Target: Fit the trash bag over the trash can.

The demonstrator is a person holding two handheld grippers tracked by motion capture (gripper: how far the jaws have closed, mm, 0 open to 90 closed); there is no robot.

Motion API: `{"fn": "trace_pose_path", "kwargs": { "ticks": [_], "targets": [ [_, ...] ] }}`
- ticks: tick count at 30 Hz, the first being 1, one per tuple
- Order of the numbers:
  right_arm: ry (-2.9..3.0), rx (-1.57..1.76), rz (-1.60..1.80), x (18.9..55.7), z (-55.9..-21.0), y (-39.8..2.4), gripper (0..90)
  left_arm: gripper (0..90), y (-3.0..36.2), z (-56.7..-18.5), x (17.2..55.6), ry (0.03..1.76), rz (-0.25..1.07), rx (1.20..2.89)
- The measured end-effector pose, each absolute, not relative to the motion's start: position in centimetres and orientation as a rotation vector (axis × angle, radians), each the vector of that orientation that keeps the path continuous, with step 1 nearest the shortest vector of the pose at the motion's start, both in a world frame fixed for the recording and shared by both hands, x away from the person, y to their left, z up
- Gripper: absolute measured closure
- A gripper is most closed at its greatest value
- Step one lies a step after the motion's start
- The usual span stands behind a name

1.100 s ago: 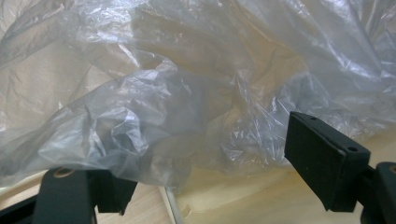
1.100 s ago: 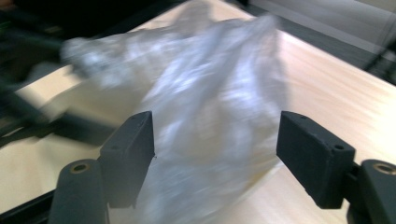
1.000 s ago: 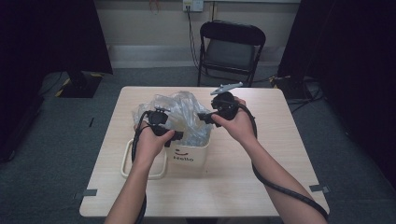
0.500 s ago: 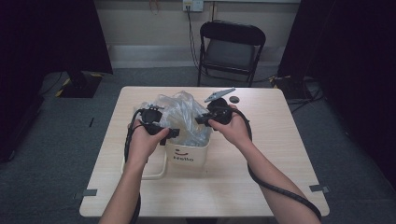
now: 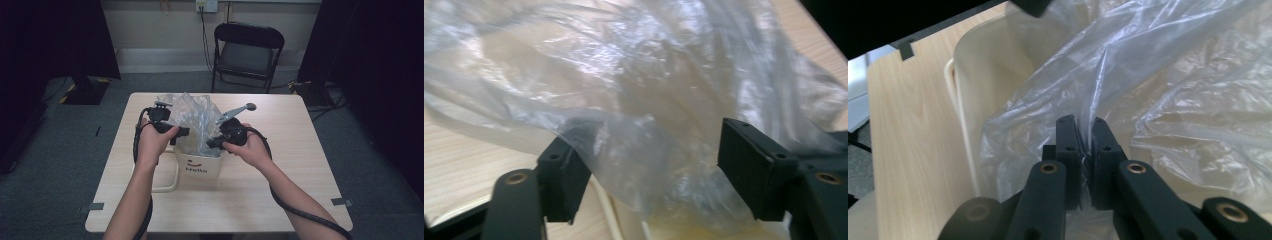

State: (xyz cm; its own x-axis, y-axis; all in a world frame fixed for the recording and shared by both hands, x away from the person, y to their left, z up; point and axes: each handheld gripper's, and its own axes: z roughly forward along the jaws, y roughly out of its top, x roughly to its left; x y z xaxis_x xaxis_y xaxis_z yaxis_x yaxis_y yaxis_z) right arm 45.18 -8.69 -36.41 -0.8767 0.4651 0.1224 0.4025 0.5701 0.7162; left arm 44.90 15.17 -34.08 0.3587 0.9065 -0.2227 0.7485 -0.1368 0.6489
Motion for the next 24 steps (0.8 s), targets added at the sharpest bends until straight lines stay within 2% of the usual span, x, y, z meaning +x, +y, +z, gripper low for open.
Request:
{"fn": "trace_pose_path", "kwargs": {
  "ticks": [2, 7, 10, 16, 20, 22, 24],
  "targets": [
    [2.715, 0.743, 1.195, 45.1, -36.6, -8.5, 84.6, 40.2, 15.1, -34.3, 45.1, 1.435, 0.275, 1.939],
    [2.732, 0.739, 1.171, 45.3, -37.0, -7.9, 84.2, 47.3, 14.6, -34.2, 45.2, 1.456, 0.273, 1.954],
    [2.744, 0.731, 1.148, 45.3, -37.4, -7.5, 83.4, 55.0, 14.5, -34.1, 45.1, 1.463, 0.284, 1.980],
    [2.776, 0.719, 1.082, 45.2, -38.0, -7.4, 83.6, 60.4, 14.2, -34.3, 44.9, 1.466, 0.295, 2.008],
    [2.788, 0.726, 1.065, 45.0, -37.9, -8.3, 82.7, 61.9, 13.5, -34.5, 44.3, 1.476, 0.256, 2.025],
    [2.786, 0.729, 1.066, 44.8, -37.7, -8.9, 79.1, 62.2, 13.2, -34.7, 44.0, 1.486, 0.237, 2.021],
    [2.781, 0.746, 1.088, 44.5, -37.4, -9.5, 69.2, 63.6, 12.9, -34.9, 43.8, 1.490, 0.234, 2.038]
  ]
}}
